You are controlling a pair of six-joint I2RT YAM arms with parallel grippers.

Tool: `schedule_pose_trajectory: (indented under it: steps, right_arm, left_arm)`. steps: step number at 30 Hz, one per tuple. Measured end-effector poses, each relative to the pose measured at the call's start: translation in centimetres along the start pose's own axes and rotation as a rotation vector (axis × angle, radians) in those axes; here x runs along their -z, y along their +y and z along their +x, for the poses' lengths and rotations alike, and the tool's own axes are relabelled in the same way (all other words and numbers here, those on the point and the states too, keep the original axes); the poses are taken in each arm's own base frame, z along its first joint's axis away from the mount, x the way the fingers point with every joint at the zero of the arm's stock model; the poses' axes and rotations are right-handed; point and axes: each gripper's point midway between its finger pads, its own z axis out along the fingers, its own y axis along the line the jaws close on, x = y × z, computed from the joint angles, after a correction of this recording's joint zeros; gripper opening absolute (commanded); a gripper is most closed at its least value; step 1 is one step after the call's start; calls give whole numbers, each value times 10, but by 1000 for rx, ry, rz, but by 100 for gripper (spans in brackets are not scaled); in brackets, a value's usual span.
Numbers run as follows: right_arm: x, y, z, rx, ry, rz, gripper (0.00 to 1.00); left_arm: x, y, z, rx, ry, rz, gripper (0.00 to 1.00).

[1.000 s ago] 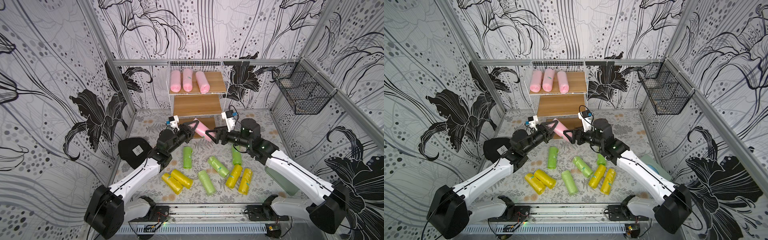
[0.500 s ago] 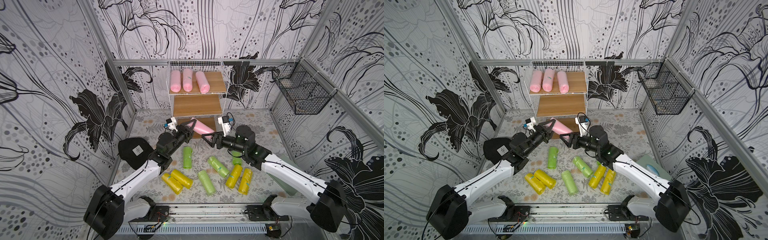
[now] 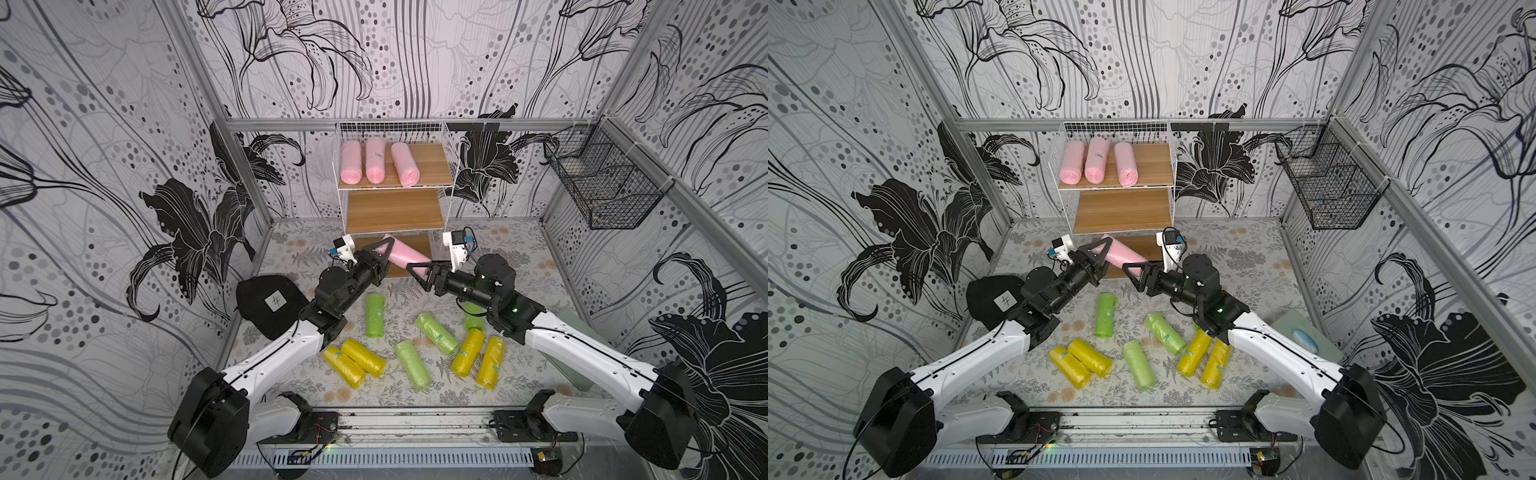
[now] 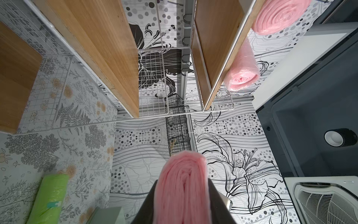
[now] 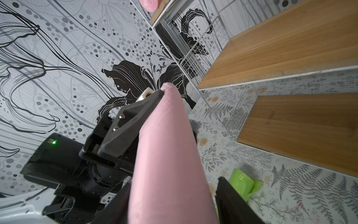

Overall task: Sort the rolls of trash bags by color and place them on the shelf
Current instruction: Place the roll of trash bags on the shelf.

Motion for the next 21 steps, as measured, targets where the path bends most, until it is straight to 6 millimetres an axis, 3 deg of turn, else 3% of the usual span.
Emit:
schedule_pose_trajectory:
  steps: [5, 8, 15, 21]
  right_arm:
    - [0, 3, -4, -5, -20, -13, 45]
    - [0, 4, -5, -7, -22, -14, 37]
    - [5, -4, -6, 9, -32, 40, 31]
    - [27, -1, -27, 94, -60, 136, 29]
  left_arm:
    - [0, 2, -1, 17, -5, 0, 20]
    - [0, 2, -1, 23, -6, 5, 32]
    - [-1, 1, 0, 11, 3, 11, 74]
    - [-1, 3, 1, -116, 9, -69, 85]
